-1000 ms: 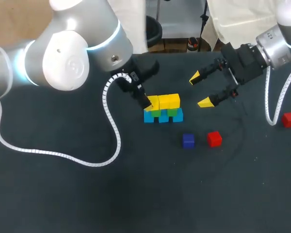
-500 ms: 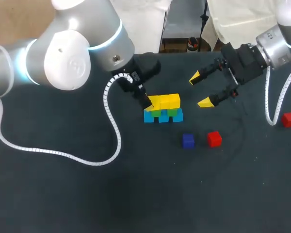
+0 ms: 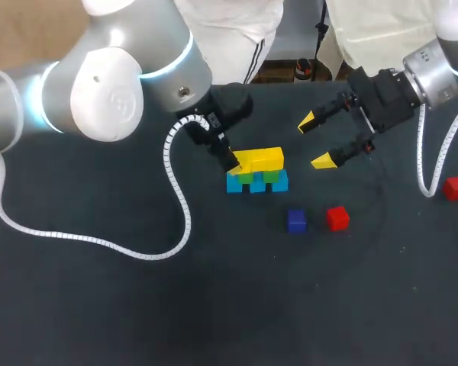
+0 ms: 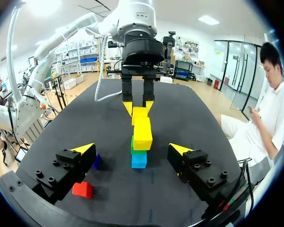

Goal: Place the blue cubes, place green cubes on the blue cubes, place the yellow cubes on the green cubes, then place the red cubes on the yellow cubes, and place purple cube on the red cubes.

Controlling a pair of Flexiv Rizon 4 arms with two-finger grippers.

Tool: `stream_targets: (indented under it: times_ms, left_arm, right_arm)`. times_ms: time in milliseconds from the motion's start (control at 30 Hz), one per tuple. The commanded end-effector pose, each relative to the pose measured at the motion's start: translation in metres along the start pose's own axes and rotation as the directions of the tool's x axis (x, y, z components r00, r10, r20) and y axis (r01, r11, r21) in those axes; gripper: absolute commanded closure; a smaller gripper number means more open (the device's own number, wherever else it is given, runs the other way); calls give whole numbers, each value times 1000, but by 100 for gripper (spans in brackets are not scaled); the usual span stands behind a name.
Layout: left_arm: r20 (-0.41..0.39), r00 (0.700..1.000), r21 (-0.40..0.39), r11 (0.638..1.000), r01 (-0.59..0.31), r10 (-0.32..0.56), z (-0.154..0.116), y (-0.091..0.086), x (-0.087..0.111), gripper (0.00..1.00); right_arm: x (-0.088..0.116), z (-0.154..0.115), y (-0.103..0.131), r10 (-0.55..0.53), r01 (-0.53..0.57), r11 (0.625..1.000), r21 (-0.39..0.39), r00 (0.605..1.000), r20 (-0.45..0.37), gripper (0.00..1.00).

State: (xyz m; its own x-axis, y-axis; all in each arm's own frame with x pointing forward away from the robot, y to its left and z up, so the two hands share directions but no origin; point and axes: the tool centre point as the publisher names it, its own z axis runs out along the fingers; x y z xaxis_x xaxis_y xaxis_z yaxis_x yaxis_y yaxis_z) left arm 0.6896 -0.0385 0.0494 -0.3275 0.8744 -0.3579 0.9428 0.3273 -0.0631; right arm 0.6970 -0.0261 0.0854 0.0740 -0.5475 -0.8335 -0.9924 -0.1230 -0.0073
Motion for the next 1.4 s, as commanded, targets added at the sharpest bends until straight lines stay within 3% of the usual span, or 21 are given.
stream_targets:
  times_ms: [33, 500, 567, 600, 633, 767, 833, 867, 1033, 1167, 1400]
  left_arm:
    - [-4, 1000, 4, 1000, 2, -2, 1, 2, -1, 100]
    - [-7, 1000, 9, 1000, 9, -9, 2, 3, 0, 100]
    - [-7, 1000, 10, 1000, 10, -10, 2, 3, 0, 89]
    - [-8, 1000, 12, 1000, 11, -11, 2, 3, 0, 76]
    - [-8, 1000, 13, 1000, 12, -12, 2, 3, 0, 69]
    - [-9, 1000, 16, 1000, 15, -15, 2, 3, 0, 51]
    - [-9, 1000, 19, 1000, 17, -17, 2, 3, 0, 23]
    - [-9, 1000, 20, 1000, 18, -18, 2, 3, 0, 16]
    - [-10, 1000, 25, 999, 23, -23, 2, 3, 0, 13]
    - [-5, 1000, 31, 999, 29, -29, 0, 4, 1, 0]
    - [10, 1000, 0, 1000, 7, -7, -10, 8, 9, 0]
  right_arm:
    - [0, 0, 0, -1, 1, 1000, 1, 1000, 1, 0]
    - [0, 0, 0, -1, 1, 1000, 1, 1000, 1, 0]
    - [0, 0, 0, -1, 1, 1000, 1, 1000, 1, 0]
    - [0, 0, 0, -1, 1, 1000, 1, 1000, 1, 0]
    - [0, 0, 0, -1, 1, 1000, 1, 1000, 1, 0]
    - [0, 0, 0, -1, 1, 1000, 1, 1000, 1, 0]
    - [0, 0, 0, -1, 1, 1000, 1, 1000, 1, 0]
    - [0, 0, 0, -1, 1, 1000, 1, 1000, 1, 0]
    - [0, 0, 0, -1, 1, 1000, 1, 1000, 1, 0]
    - [0, 0, 0, -1, 1, 1000, 1, 1000, 1, 0]
    - [0, 0, 0, -1, 1, 1000, 1, 1000, 1, 0]
